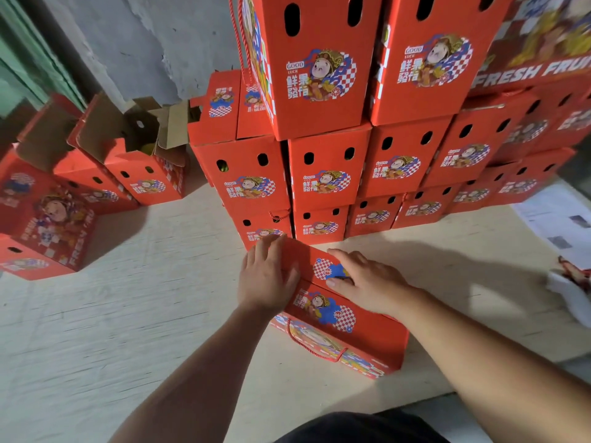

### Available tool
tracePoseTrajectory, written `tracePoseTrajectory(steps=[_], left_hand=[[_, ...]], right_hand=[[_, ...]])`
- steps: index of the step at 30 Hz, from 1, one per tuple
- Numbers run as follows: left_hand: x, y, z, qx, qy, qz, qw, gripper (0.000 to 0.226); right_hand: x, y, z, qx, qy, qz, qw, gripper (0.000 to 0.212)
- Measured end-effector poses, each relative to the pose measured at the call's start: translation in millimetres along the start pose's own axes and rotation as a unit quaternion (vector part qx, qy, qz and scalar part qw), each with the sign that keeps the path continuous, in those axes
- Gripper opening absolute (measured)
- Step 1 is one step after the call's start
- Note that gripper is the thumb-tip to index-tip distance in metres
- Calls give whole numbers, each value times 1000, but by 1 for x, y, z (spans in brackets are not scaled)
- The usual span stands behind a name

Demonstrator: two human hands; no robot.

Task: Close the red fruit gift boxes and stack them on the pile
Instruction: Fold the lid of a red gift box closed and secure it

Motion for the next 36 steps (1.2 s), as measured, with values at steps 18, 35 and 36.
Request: tracePoseTrajectory(steps=[18, 35, 36], left_hand=[[-115, -82, 34, -462, 477, -243, 707, 143], [-88, -3, 73, -710, 310, 50, 630, 25], [-83, 8, 79, -730, 287, 44, 619, 22]], right_hand=[[-105, -49, 65, 253, -337, -187, 887, 127], [-67, 10, 40, 826, -88, 177, 527, 20], [-67, 18, 25, 849, -68, 134, 507, 15]])
Point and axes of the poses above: each hand's wrist, its own x-axis towards the middle knuckle, its own y-axis out of the back of the hand, z = x × y, the point moved 7 cm from there along x, towards the middle knuckle, and after that the axes turned 4 degrees about -z, right-handed, at the moved point
